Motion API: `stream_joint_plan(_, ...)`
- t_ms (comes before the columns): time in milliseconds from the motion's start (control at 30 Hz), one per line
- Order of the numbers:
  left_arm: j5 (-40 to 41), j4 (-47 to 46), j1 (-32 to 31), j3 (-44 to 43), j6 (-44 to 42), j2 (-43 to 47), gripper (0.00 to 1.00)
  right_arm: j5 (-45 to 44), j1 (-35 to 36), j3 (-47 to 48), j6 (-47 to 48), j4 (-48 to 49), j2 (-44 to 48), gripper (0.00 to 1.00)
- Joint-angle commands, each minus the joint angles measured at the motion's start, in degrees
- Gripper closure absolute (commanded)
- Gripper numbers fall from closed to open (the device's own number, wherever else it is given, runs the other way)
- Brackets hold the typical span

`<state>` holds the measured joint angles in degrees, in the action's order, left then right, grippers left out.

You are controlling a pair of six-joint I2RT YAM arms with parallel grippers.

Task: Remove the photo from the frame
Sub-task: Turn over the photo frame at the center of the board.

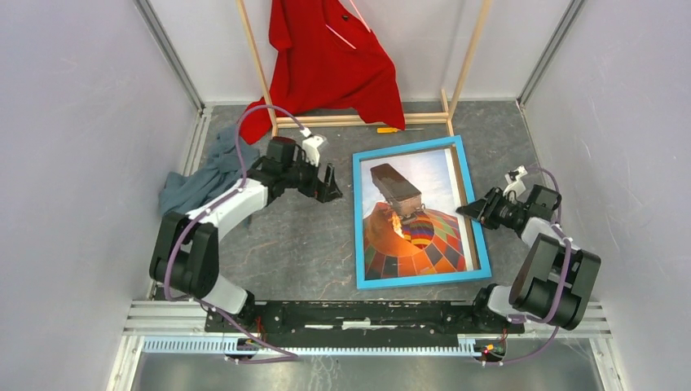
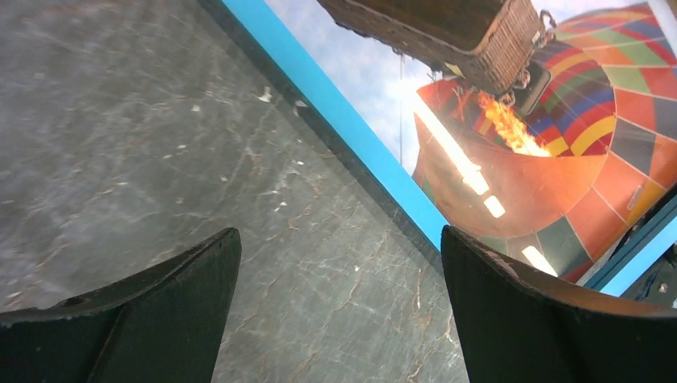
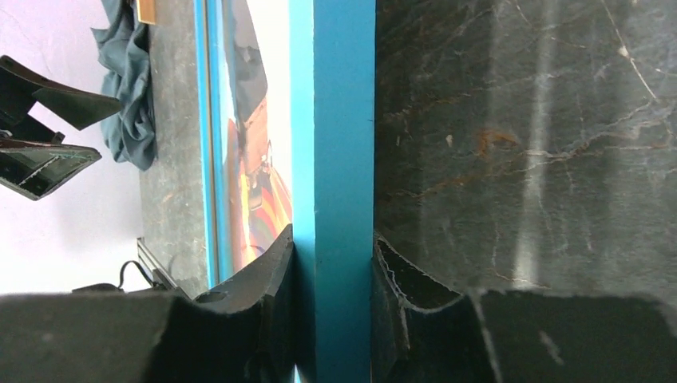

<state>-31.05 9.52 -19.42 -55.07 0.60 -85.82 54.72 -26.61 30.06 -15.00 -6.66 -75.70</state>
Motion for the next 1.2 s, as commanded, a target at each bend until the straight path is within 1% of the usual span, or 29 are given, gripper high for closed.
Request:
stream_joint_plan(0, 5.93, -3.01, -4.26, -2.46, 2.2, -4.46, 0.0, -2.57, -0.71, 0.36, 11.88, 2.23, -1.46, 1.0)
stream_joint_plan(200, 10.49, -2.4, -7.2, -6.41, 4.68, -13.04, 0.0, -8.4, -1.72, -0.69, 13.48, 3.06, -1.65, 1.0)
stream_joint_plan(400, 10.18, -3.31, -9.8, -7.68, 6.18, -17.0, 0.0, -11.33, -3.24, -0.24, 14.52, 2.07, -3.27, 1.0)
stream_joint_plan(433, 9.92, -3.55, -10.28, -7.69, 6.31, -17.21, 0.0, -11.7, -3.54, -0.12, 14.56, 1.84, -3.44, 0.98)
stream_joint_plan(500, 9.18, -3.92, -11.05, -7.69, 6.68, -17.48, 0.0, -12.47, -3.79, 0.37, 16.78, 0.9, -3.62, 0.85)
stream_joint_plan(600, 8.28, -3.98, -12.26, -7.69, 7.19, -18.15, 0.0, -13.64, -4.0, 1.13, 17.96, -0.53, -3.34, 0.72)
stream_joint_plan(633, 8.09, -3.93, -12.61, -7.69, 7.4, -18.42, 0.0, -13.97, -3.97, 1.22, 18.2, -0.71, -2.93, 0.66)
stream_joint_plan(700, 7.86, -4.1, -13.26, -7.69, 7.48, -19.03, 0.0, -15.4, -4.02, 1.35, 18.72, -1.15, -2.01, 0.56)
stream_joint_plan(733, 7.77, -4.06, -13.54, -7.76, 7.48, -19.41, 0.0, -16.02, -4.06, 1.31, 19.06, -1.38, -1.38, 0.54)
stream_joint_plan(1000, 6.51, -5.11, -15.41, -8.11, 8.58, -21.69, 0.0, -18.75, -4.53, 2.66, 22.55, -4.94, 1.11, 0.44)
stream_joint_plan(1167, 6.04, -5.0, -17.26, -9.16, 9.3, -22.86, 0.0, -18.4, -6.25, 2.72, 24.66, -6.41, 2.85, 0.42)
